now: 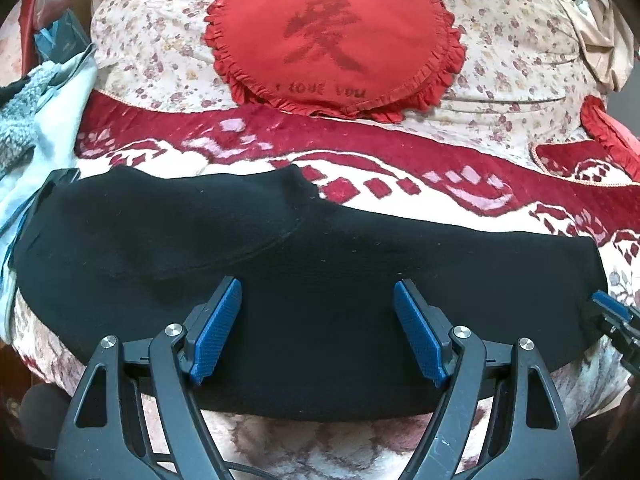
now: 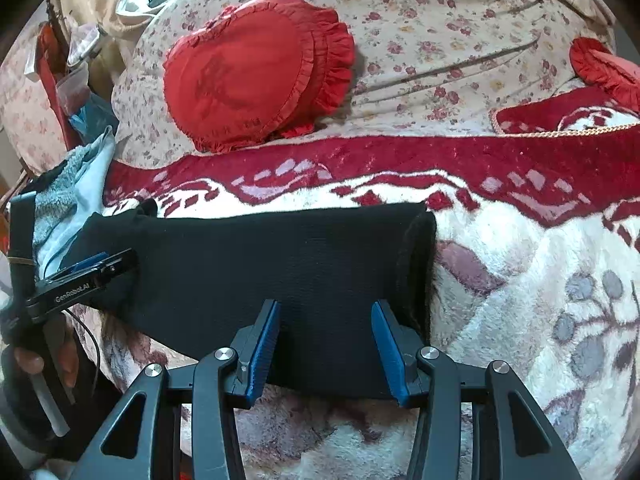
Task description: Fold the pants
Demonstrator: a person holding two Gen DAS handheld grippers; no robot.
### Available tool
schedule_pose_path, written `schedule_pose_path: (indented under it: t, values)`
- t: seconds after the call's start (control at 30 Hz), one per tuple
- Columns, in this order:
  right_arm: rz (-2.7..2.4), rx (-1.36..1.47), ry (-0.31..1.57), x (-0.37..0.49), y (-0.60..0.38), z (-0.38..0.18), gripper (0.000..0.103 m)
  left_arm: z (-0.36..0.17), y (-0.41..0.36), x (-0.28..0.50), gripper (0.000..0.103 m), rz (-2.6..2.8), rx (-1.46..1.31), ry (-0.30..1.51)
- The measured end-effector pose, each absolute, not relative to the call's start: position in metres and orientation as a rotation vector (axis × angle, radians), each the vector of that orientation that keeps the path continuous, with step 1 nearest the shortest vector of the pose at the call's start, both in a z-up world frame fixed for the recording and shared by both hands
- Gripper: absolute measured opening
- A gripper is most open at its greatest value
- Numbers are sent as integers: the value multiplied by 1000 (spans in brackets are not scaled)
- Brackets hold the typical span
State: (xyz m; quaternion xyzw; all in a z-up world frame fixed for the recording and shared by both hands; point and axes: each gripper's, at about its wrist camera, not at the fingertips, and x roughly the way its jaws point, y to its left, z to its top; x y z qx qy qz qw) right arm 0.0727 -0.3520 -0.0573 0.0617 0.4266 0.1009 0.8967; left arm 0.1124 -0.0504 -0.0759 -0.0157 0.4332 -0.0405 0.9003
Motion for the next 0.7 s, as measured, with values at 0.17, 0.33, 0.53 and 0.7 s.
schedule_pose_path:
  t: [0.17, 0.33, 0.53, 0.7]
  values:
    - [196, 193, 843, 65, -370, -49, 46, -69, -72, 113, 79, -168, 6, 887]
    - [148, 273, 833, 60, -394, -52, 50, -63, -107, 118, 79, -289, 61, 890]
    - [159, 324, 861, 58, -406, -60, 51, -56, -162, 131, 79, -456, 109, 927]
    - [168, 309, 896, 59, -405, -67, 52, -52, -200, 135, 79, -506, 187, 912]
